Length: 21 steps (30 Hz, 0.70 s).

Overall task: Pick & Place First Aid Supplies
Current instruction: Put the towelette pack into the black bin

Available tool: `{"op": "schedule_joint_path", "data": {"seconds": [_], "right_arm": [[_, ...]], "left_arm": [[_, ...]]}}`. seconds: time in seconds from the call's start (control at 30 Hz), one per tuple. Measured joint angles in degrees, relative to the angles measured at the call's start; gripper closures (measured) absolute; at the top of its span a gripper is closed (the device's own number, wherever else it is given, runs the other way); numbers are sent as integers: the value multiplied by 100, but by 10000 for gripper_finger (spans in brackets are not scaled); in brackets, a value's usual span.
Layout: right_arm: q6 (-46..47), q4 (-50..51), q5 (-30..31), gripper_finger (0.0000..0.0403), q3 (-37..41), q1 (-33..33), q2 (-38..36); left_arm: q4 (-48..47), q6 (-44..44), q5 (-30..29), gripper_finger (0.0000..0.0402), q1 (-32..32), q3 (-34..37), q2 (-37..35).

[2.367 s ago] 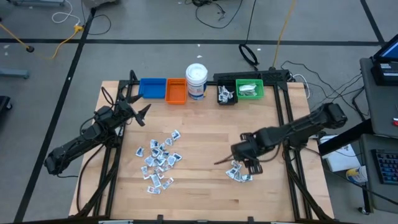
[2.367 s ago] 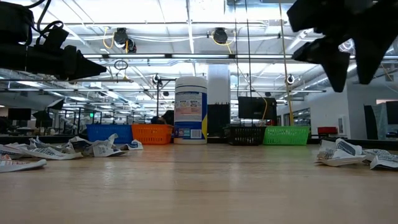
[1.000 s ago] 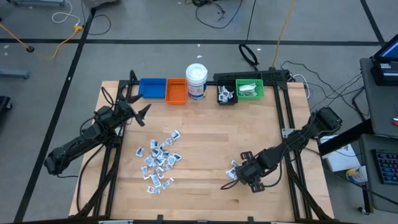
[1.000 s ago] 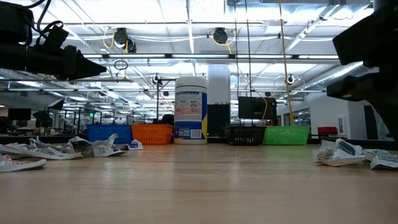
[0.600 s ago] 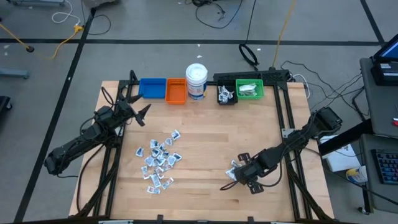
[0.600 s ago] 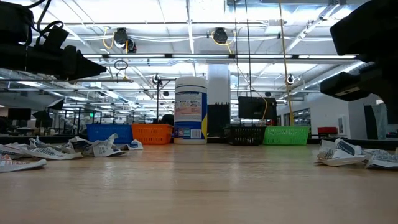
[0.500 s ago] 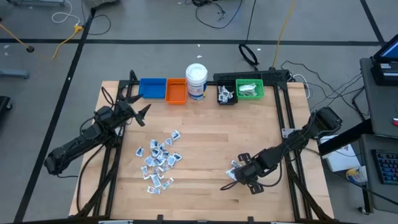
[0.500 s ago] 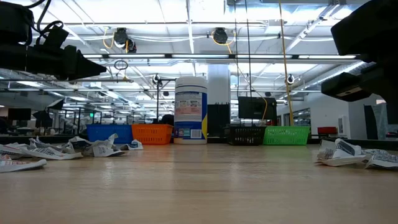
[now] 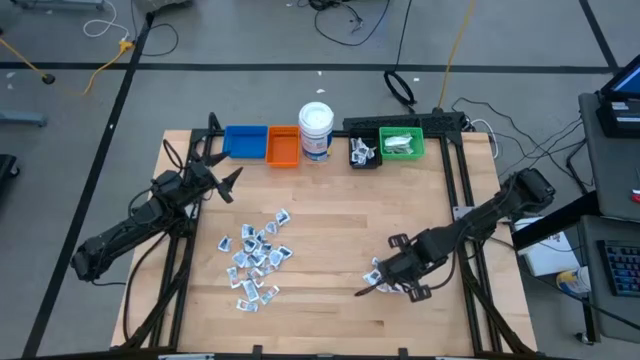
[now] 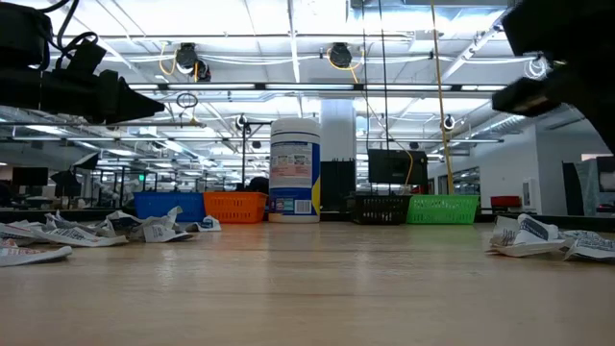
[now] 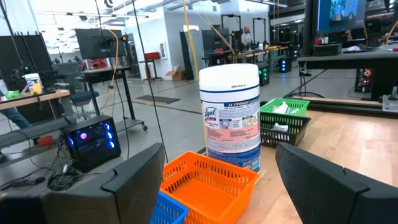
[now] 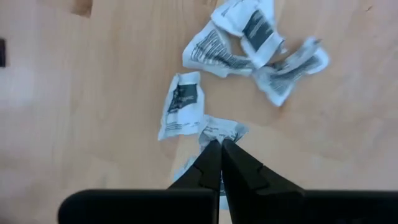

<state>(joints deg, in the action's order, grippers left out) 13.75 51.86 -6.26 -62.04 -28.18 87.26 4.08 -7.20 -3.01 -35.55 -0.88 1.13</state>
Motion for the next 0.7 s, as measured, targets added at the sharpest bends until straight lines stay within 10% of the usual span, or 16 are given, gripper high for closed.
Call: {"op": "schedule_joint_path", "data": {"seconds": [0.7], "right_arm": [[-1949,796,33,403,-658,2342,4]], "left_arm": [[1,0,-2,92,0,-1,-1]]}}
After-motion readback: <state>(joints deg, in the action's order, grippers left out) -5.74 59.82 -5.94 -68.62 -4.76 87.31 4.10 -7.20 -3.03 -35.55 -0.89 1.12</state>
